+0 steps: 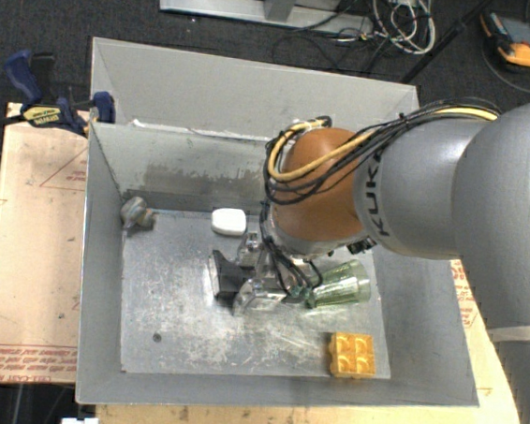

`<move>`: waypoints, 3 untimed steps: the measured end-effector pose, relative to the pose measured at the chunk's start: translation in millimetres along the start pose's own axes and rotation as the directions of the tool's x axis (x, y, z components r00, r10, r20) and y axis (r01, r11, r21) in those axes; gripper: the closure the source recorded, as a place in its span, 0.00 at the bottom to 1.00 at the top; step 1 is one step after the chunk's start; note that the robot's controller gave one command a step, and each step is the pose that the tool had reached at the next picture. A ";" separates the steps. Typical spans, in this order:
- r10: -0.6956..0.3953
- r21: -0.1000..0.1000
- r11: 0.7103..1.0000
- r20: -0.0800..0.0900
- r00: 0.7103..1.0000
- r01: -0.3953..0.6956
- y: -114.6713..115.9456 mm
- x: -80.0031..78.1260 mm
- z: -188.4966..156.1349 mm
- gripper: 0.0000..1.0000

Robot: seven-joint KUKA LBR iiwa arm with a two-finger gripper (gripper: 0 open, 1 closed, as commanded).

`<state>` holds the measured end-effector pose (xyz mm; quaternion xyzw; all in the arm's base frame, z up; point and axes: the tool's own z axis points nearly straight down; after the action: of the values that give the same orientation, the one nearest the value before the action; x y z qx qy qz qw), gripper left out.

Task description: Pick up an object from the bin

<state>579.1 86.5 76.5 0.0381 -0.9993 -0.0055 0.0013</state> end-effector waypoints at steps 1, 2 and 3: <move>0.000 0.000 1.000 0.000 1.000 0.000 0.0 0.0 0.0 1.00; -0.045 0.010 0.999 -0.002 0.999 0.045 -12.6 19.2 -114.1 1.00; -0.045 0.010 0.999 -0.002 0.999 0.045 -12.7 19.2 -114.0 1.00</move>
Offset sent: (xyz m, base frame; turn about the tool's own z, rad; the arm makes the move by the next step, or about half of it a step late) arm -0.0168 -0.0155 0.1168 -0.0468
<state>561.2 71.2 190.4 0.0606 -0.9982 -0.0004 0.0019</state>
